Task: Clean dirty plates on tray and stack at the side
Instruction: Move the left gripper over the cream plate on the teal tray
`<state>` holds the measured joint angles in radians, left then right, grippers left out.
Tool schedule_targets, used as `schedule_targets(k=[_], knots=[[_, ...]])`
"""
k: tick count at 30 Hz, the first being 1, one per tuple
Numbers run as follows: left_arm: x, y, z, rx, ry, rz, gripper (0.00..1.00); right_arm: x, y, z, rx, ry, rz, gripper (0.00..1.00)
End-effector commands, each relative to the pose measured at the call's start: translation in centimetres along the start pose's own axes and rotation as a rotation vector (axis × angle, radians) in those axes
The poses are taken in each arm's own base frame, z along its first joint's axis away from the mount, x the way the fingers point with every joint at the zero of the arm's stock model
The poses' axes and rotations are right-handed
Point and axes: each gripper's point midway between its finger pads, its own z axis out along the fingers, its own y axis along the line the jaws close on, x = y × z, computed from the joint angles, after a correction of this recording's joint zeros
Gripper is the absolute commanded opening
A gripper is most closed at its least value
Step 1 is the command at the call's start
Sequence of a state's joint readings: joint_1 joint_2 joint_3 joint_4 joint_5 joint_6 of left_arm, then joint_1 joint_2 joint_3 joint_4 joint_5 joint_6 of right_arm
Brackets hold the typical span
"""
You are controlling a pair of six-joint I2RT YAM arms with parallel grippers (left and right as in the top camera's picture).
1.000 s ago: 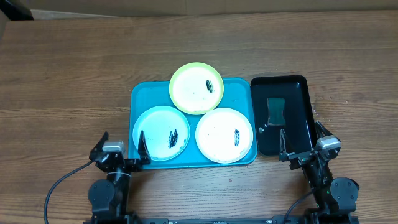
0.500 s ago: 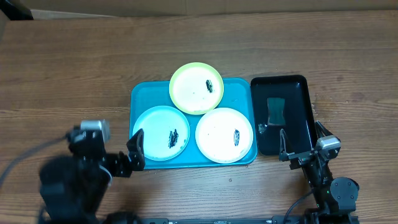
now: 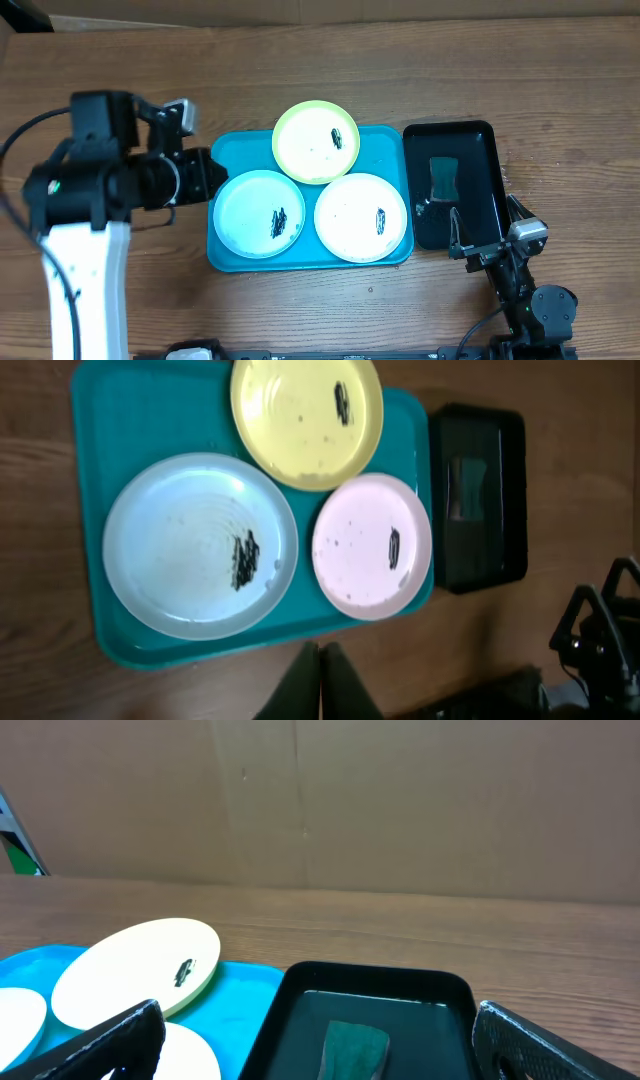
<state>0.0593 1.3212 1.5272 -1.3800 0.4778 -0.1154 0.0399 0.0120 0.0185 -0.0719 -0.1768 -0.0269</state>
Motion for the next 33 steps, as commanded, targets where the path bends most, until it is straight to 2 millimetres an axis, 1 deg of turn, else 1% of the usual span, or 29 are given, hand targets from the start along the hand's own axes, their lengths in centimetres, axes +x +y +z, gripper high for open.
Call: schedule_targets(k=[1,3,6,8,10,11,14,17,20,23,26,28,31,33], knots=[[1.7,-0.5,3.1,0.038,0.111,-0.018,0.04,0.2,0.0,0.0,0.001,-0.003,-0.005,1.0],[3.0,-0.8,5.6,0.043,0.171,-0.005,0.04,0.2,0.0,0.0,0.001,-0.003,-0.004,1.0],[5.0,-1.3,8.6,0.055,0.236,0.016,0.05,0.0,0.0,0.0,0.001,-0.012,-0.006,1.0],[6.5,-1.6,10.4,0.059,0.274,0.024,0.09,-0.1,-0.2,0.0,0.013,-0.015,-0.008,1.0],[7.7,-2.0,11.8,0.065,0.298,0.035,0.18,-0.1,-0.3,0.0,0.015,-0.016,-0.006,1.0],[8.2,-2.1,12.4,0.068,0.307,0.043,0.22,-0.1,-0.1,0.0,0.006,-0.014,-0.006,1.0],[9.3,-2.4,13.7,0.046,0.317,0.063,0.34,-0.2,1.4,-0.1,-0.082,-0.016,-0.005,1.0],[9.5,-1.5,14.4,-0.064,0.292,0.038,0.41,-1.1,1.8,-0.2,-0.106,-0.025,0.099,1.0],[9.0,-0.8,14.7,-0.164,0.241,0.01,0.43,-3.6,2.3,-0.6,-0.131,-0.054,0.161,1.0],[8.7,-1.1,15.1,-0.2,0.201,0.001,0.46,-6.8,2.5,-1.0,-0.123,-0.034,0.17,1.0],[8.6,-1.3,15.3,-0.228,0.175,-0.006,0.48,-10.2,2.5,-0.7,-0.107,0.047,0.18,1.0],[8.6,-1.1,15.4,-0.257,0.161,-0.026,0.47,-12.2,2.3,0.3,-0.094,0.153,0.18,1.0],[8.7,-1.1,15.6,-0.261,0.164,-0.031,0.47,-13.4,2.1,1.9,-0.079,0.348,0.181,1.0],[8.8,-1.1,15.8,-0.264,0.171,-0.032,0.47,-13.5,1.8,3.0,-0.07,0.487,0.199,1.0]])
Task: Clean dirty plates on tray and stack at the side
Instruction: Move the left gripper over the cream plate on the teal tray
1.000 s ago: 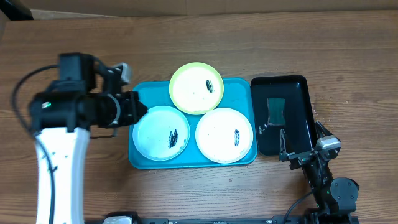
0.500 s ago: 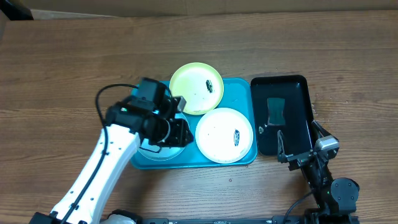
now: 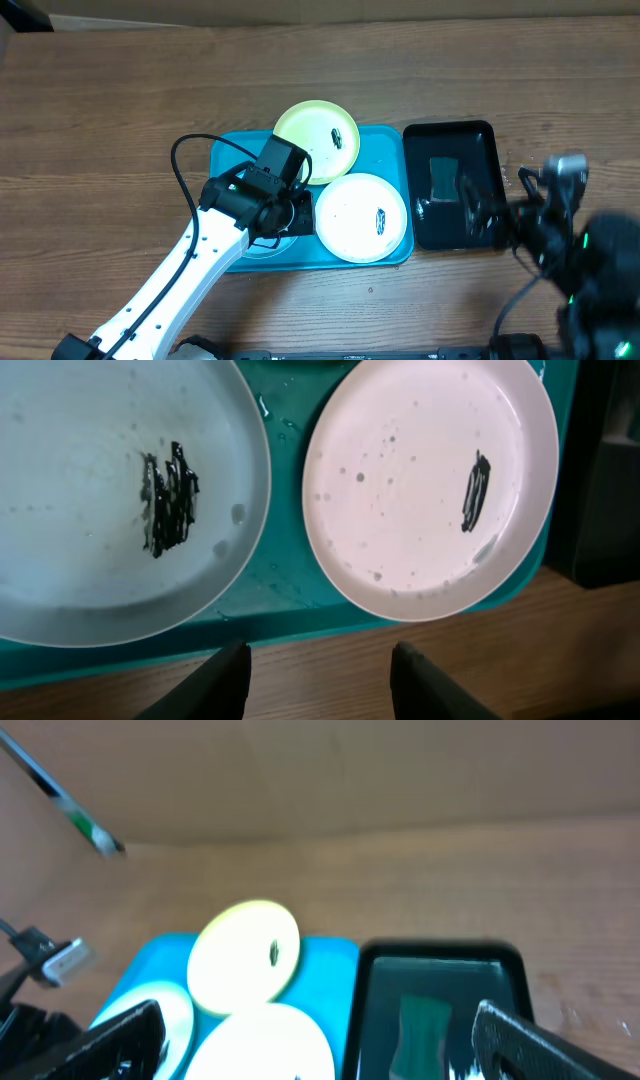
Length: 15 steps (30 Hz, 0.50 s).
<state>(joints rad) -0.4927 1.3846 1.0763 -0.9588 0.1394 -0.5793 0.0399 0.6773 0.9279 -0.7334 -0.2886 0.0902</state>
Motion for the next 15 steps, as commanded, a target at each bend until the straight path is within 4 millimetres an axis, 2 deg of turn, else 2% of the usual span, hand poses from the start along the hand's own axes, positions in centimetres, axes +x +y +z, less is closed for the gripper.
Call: schedule_targets(k=[1,5,9,12,14,15], knots=[[0.0,0.8,0.8,-0.051,0.002,-0.043,0.47,-2.0,-0.2,1.7,0.02,0.144,0.006,1.0],[0.2,1.1,1.8,-0.071,0.035,-0.048,0.47,-1.7,-0.9,3.9,0.049,0.37,0.084,1.0],[0.5,1.1,3.2,-0.081,0.075,-0.054,0.41,0.7,-2.2,6.3,0.076,0.547,0.136,1.0],[0.7,1.0,4.4,-0.09,0.108,-0.052,0.39,2.7,-3.2,8.3,0.09,0.639,0.167,0.76],[0.8,1.1,5.2,-0.1,0.123,-0.051,0.38,3.8,-3.7,9.5,0.098,0.686,0.187,0.69],[0.8,1.1,5.6,-0.103,0.129,-0.052,0.38,4.2,-4.0,10.0,0.101,0.706,0.193,0.62]])
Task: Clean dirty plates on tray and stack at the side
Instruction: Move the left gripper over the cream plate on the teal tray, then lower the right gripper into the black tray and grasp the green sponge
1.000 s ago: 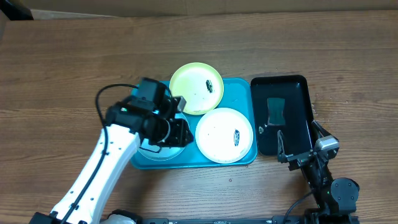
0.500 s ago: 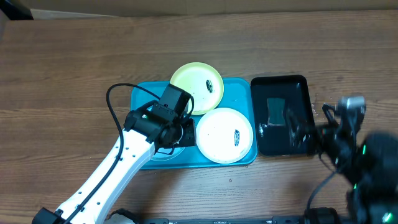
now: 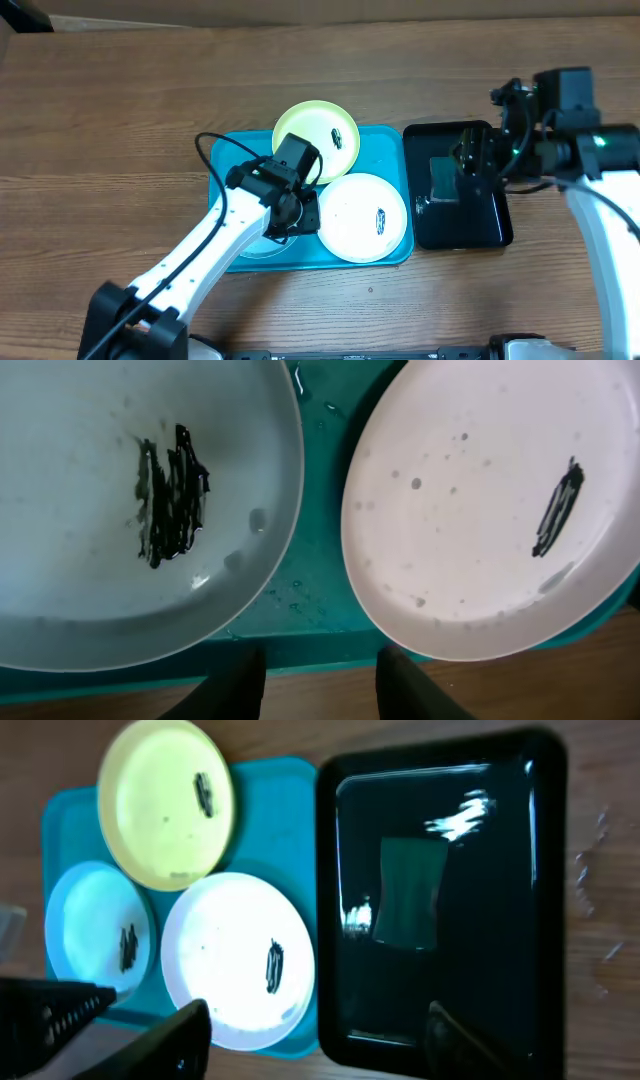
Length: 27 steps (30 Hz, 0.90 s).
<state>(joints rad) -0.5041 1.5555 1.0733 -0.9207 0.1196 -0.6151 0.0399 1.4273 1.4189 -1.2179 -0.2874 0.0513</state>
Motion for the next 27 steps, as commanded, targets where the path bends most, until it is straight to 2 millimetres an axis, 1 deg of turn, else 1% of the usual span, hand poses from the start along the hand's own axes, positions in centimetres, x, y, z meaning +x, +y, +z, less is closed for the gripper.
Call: schedule_targets(k=[1,3,6,8,12,15,19,22,24,27], knots=[[0.3,0.0,1.4,-0.016,0.033,-0.011,0.38,-0.8,-0.3,1.4,0.002,0.028,0.015,0.57],[0.2,0.1,1.9,-0.022,0.041,-0.011,0.39,-0.6,-1.0,3.0,0.029,0.068,0.024,0.57],[0.1,0.1,2.6,-0.027,0.049,-0.013,0.4,-0.3,-3.8,5.1,0.189,0.106,0.097,0.58],[0.1,0.1,2.8,-0.029,0.054,-0.013,0.4,0.1,-5.1,6.4,0.266,0.134,0.126,0.63],[0.0,0.0,2.9,-0.027,0.053,-0.013,0.4,0.3,-5.7,8.9,0.269,0.186,0.135,0.68],[-0.3,-0.2,2.9,-0.017,0.04,-0.011,0.41,0.5,-6.3,10.8,0.275,0.223,0.133,0.68],[-0.5,-0.4,2.9,-0.012,0.033,-0.01,0.43,1.1,-6.4,13.1,0.277,0.273,0.1,0.68],[-0.5,-0.4,2.9,-0.01,0.03,-0.01,0.44,1.5,-6.1,14.2,0.276,0.296,0.083,0.68],[-0.6,-0.4,2.9,-0.008,0.028,-0.009,0.44,1.6,-6.1,14.5,0.276,0.297,0.081,0.67],[-0.6,-0.4,2.9,-0.008,0.028,-0.009,0.45,2.3,-6.4,14.9,0.279,0.309,0.083,0.67]])
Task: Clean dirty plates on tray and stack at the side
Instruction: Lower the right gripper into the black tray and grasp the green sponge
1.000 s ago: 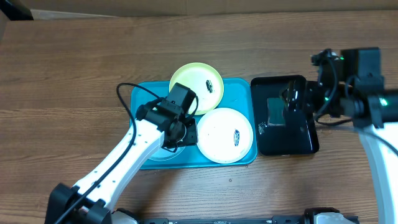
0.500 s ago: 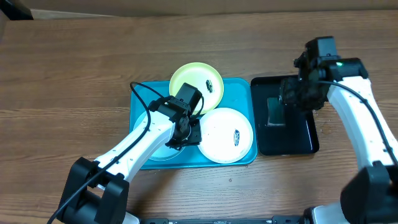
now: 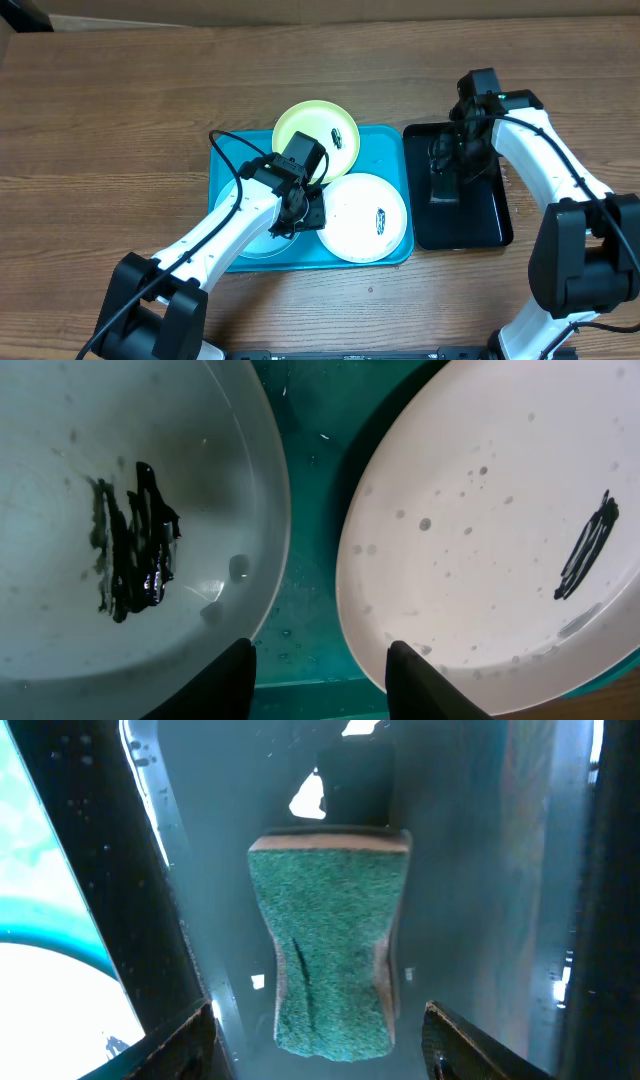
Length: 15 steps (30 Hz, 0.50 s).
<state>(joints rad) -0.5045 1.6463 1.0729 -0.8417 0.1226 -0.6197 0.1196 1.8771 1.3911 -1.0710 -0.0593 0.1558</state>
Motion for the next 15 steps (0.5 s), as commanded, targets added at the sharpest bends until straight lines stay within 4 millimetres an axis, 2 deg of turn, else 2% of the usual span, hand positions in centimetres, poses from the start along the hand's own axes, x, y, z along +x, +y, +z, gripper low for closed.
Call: schedule_targets(k=[1,9,15], knots=[[0.4,0.0,0.4,-0.004,0.016,-0.004,0.45,0.7,-0.5,0.9,0.018,0.013,-0.005,0.67],[0.4,-0.1,0.4,-0.001,0.019,-0.004,0.45,1.9,-1.1,4.3,0.016,0.004,-0.006,0.64],[0.4,-0.1,0.4,-0.001,0.018,-0.004,0.46,1.4,-0.9,4.2,0.011,-0.018,-0.008,0.62]])
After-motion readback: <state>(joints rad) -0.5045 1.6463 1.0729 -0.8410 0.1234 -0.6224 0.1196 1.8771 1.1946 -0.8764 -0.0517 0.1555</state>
